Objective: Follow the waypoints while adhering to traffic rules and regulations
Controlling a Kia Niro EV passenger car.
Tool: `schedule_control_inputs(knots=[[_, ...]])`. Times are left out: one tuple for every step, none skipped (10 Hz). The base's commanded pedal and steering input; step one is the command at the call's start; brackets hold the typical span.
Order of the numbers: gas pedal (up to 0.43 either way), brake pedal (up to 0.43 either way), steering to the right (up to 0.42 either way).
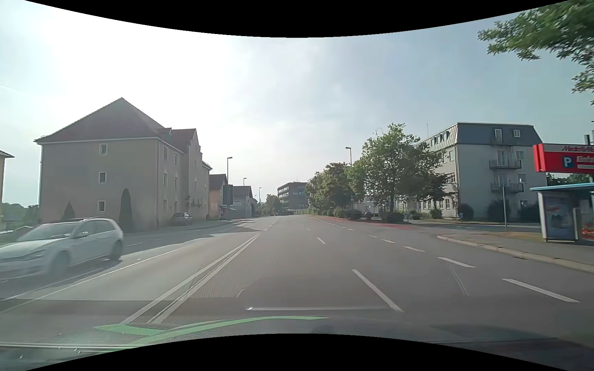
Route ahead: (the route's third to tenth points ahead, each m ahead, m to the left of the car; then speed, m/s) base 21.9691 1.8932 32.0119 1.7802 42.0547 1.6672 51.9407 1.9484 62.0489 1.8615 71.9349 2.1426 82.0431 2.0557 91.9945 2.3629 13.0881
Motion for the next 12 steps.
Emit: schedule_control_inputs(knots=[[0.118,0.0,-0.001],[0.118,0.0,-0.004],[0.118,0.0,-0.008],[0.118,0.0,-0.008],[0.118,0.0,-0.008],[0.118,0.0,-0.008],[0.118,0.0,-0.008],[0.118,0.0,-0.008],[0.118,0.0,-0.008],[0.11,0.0,-0.008],[0.11,0.0,-0.007],[0.11,0.0,-0.005]])
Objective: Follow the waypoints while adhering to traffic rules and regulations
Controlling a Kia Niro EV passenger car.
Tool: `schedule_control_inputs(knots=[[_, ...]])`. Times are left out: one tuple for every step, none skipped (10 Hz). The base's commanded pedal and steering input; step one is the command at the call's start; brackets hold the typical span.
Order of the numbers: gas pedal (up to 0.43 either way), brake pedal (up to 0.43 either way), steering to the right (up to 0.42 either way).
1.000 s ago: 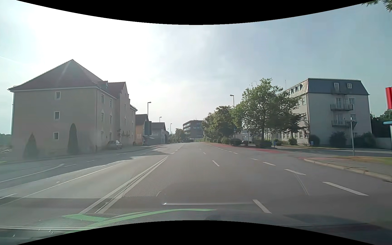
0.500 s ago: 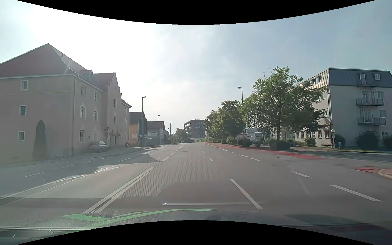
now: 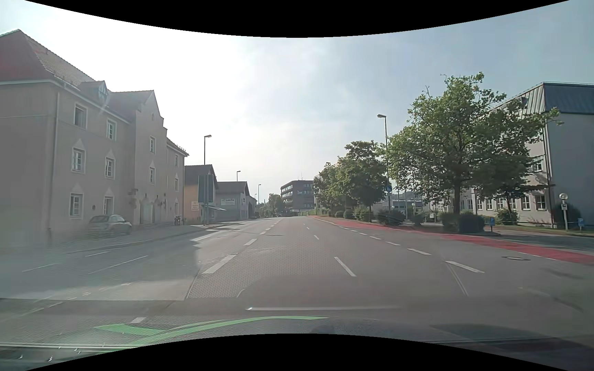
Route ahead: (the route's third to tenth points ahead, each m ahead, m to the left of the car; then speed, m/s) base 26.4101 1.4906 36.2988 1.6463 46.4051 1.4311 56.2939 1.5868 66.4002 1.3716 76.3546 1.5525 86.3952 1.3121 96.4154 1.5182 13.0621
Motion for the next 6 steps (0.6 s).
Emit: schedule_control_inputs(knots=[[0.11,0.0,-0.004],[0.11,0.0,-0.004],[0.11,0.0,-0.004],[0.11,0.0,-0.003],[0.11,0.0,-0.003],[0.11,0.0,-0.003]])
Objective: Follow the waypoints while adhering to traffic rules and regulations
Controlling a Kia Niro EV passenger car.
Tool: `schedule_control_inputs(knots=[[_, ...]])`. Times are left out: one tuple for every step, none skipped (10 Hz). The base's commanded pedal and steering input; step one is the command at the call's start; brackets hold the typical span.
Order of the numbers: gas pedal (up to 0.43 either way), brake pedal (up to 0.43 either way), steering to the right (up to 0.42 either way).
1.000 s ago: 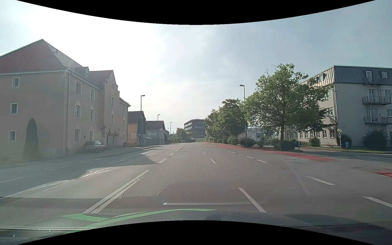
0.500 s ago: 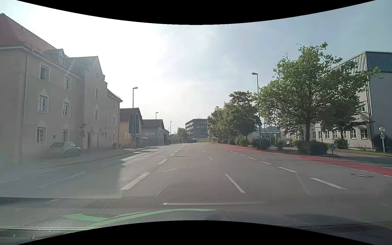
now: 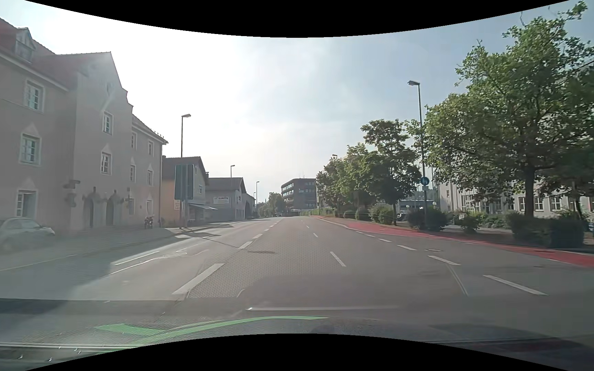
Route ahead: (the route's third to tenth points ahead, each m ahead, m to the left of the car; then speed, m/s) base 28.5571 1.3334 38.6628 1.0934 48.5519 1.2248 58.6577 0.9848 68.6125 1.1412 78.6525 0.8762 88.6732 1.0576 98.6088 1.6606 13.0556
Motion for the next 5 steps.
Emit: schedule_control_inputs(knots=[[0.11,0.0,-0.003],[0.11,0.0,-0.002],[0.11,0.0,-0.001],[0.11,0.0,-0.001],[0.11,0.0,-0.001]])
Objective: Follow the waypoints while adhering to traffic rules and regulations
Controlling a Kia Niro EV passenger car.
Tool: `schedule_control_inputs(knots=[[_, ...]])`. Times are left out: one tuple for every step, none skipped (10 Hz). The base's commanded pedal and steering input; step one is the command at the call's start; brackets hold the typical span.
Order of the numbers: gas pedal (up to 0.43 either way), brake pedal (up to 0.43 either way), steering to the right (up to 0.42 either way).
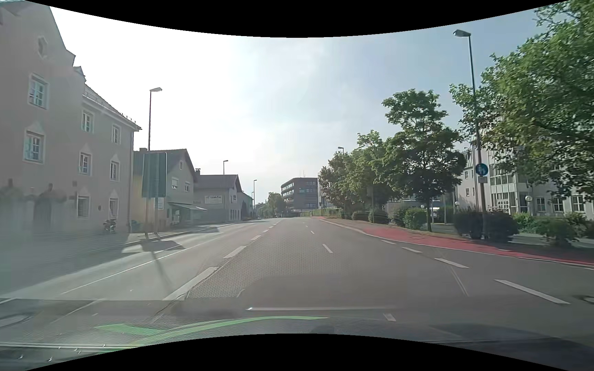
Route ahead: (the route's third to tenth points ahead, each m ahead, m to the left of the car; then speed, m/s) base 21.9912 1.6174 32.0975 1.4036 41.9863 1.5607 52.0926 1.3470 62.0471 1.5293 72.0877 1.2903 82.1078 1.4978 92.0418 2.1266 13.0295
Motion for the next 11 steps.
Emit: schedule_control_inputs(knots=[[0.11,0.0,-0.001],[0.11,0.0,-0.001],[0.11,0.0,-0.001],[0.11,0.0,-0.001],[0.11,0.0,0.0],[0.11,0.0,0.001],[0.11,0.0,0.001],[0.11,0.0,0.001],[0.11,0.0,0.002],[0.11,0.0,0.003],[0.11,0.0,0.004]])
